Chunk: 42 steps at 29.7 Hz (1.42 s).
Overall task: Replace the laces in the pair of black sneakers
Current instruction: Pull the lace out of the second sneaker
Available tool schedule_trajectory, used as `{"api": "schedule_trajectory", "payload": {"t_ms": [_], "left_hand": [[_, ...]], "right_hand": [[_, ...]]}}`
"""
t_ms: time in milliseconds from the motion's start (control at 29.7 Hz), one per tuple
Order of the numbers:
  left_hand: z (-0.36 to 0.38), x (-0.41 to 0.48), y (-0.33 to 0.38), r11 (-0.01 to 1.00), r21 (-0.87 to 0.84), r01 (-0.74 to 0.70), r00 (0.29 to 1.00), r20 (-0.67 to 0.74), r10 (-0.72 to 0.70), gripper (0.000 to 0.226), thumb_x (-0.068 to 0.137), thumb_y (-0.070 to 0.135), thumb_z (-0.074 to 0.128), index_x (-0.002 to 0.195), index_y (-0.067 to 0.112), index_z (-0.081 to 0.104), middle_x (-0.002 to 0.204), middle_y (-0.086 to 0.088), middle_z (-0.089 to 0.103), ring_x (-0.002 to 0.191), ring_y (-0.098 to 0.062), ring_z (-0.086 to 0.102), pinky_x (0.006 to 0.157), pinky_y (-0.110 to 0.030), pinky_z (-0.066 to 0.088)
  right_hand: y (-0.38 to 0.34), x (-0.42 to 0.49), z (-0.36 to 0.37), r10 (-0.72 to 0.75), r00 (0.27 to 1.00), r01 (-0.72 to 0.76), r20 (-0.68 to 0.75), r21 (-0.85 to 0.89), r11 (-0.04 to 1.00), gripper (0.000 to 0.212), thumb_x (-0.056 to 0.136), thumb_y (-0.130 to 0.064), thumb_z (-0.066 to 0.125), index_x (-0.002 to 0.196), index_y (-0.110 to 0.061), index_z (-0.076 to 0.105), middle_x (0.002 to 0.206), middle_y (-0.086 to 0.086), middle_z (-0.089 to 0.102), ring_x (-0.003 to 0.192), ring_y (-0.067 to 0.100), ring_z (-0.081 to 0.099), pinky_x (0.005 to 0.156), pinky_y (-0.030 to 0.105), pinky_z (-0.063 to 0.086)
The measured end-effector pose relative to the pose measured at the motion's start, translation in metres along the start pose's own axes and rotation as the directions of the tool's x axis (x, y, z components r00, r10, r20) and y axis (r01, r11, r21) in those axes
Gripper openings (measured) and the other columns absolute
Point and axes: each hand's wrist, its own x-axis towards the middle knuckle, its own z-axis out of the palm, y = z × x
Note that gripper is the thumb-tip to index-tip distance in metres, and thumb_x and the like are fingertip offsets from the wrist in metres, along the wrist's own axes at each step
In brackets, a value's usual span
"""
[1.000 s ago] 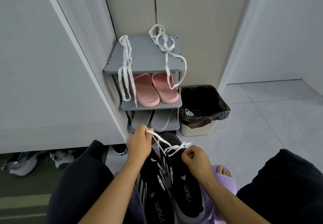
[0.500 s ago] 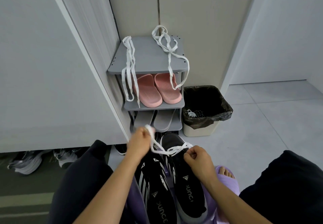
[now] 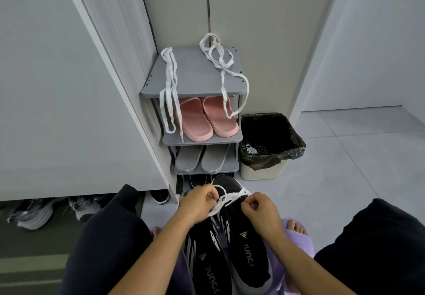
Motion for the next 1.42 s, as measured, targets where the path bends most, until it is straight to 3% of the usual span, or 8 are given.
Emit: {"api": "schedule_trajectory", "payload": {"t_ms": [337, 472, 607, 843, 1045, 1146, 1281, 1416], "left_hand": [[0.000, -0.004, 0.005, 0.952, -0.281, 0.118, 0.989, 0.115, -0.089, 0.025, 0.085, 0.015, 0.060, 0.062, 0.020, 0.050, 0.060, 0.007, 0.047, 0.060, -0.011, 0.043, 0.060, -0.025, 0.037], [-0.031, 0.000, 0.005, 0.391, -0.878, 0.276, 0.957, 0.214, -0.196, 0.028, 0.091, 0.012, 0.052, 0.063, 0.013, 0.053, 0.045, 0.005, 0.046, 0.038, -0.005, 0.037, 0.049, -0.020, 0.032], [-0.075, 0.005, -0.007, -0.170, -0.981, -0.094, 0.936, -0.028, -0.352, 0.029, 0.094, 0.014, 0.048, 0.065, 0.014, 0.046, 0.048, 0.003, 0.043, 0.044, -0.006, 0.038, 0.055, -0.022, 0.036], [-0.008, 0.003, -0.015, 0.942, -0.321, -0.097, 0.939, -0.343, -0.020, 0.018, 0.084, 0.015, 0.065, 0.098, 0.019, 0.053, 0.082, 0.001, 0.047, 0.078, -0.017, 0.048, 0.072, -0.027, 0.037], [0.017, -0.002, -0.007, 0.948, 0.250, -0.197, 0.964, -0.127, 0.234, 0.014, 0.088, 0.027, 0.058, 0.094, 0.015, 0.064, 0.096, 0.003, 0.052, 0.098, -0.014, 0.049, 0.085, -0.024, 0.036], [-0.003, -0.005, 0.008, 0.947, -0.312, -0.079, 0.990, -0.139, 0.037, 0.010, 0.091, 0.017, 0.056, 0.084, 0.012, 0.060, 0.087, 0.001, 0.055, 0.083, -0.014, 0.054, 0.073, -0.023, 0.039], [-0.063, -0.006, 0.006, 0.452, -0.870, -0.197, 0.884, -0.357, -0.302, 0.019, 0.091, 0.007, 0.050, 0.074, 0.014, 0.055, 0.070, 0.000, 0.050, 0.066, -0.012, 0.046, 0.066, -0.023, 0.040], [-0.051, 0.004, -0.014, 0.924, -0.378, -0.061, 0.827, -0.537, -0.165, 0.015, 0.086, 0.011, 0.060, 0.100, 0.012, 0.054, 0.089, -0.002, 0.052, 0.087, -0.024, 0.053, 0.079, -0.036, 0.046]], "right_hand": [[0.001, 0.001, 0.001, 0.011, 1.000, -0.011, 0.004, 0.010, 1.000, 0.016, 0.080, -0.020, 0.062, 0.069, -0.026, 0.052, 0.086, 0.000, 0.059, 0.067, 0.006, 0.052, 0.066, 0.024, 0.038], [0.002, 0.001, 0.000, 0.019, 1.000, -0.019, 0.010, 0.011, 1.000, 0.017, 0.080, -0.020, 0.060, 0.068, -0.027, 0.050, 0.083, 0.000, 0.059, 0.067, 0.008, 0.051, 0.066, 0.026, 0.039], [0.002, 0.001, 0.000, 0.023, 1.000, -0.023, 0.019, 0.006, 1.000, 0.017, 0.080, -0.022, 0.059, 0.068, -0.027, 0.050, 0.084, 0.000, 0.059, 0.067, 0.008, 0.052, 0.068, 0.027, 0.041], [0.000, 0.001, 0.001, 0.027, 0.999, -0.027, 0.017, -0.010, 1.000, 0.017, 0.080, -0.022, 0.061, 0.068, -0.028, 0.050, 0.088, 0.000, 0.059, 0.068, 0.008, 0.053, 0.069, 0.027, 0.042], [-0.001, 0.001, 0.002, 0.006, 1.000, -0.006, 0.014, -0.016, 1.000, 0.019, 0.080, -0.021, 0.061, 0.067, -0.028, 0.049, 0.089, 0.000, 0.058, 0.067, 0.005, 0.052, 0.066, 0.024, 0.037], [0.000, 0.001, 0.002, 0.012, 1.000, -0.012, 0.013, -0.015, 1.000, 0.020, 0.081, -0.020, 0.060, 0.066, -0.028, 0.048, 0.089, 0.001, 0.059, 0.066, 0.006, 0.052, 0.066, 0.023, 0.037], [0.000, 0.002, 0.002, 0.012, 1.000, -0.012, 0.020, -0.016, 1.000, 0.018, 0.082, -0.021, 0.060, 0.068, -0.026, 0.049, 0.090, 0.001, 0.059, 0.065, 0.006, 0.051, 0.065, 0.022, 0.037], [0.002, 0.003, 0.003, 0.014, 1.000, -0.014, 0.020, -0.004, 1.000, 0.015, 0.081, -0.024, 0.062, 0.069, -0.025, 0.052, 0.089, 0.002, 0.060, 0.067, 0.008, 0.054, 0.066, 0.024, 0.040]]}}
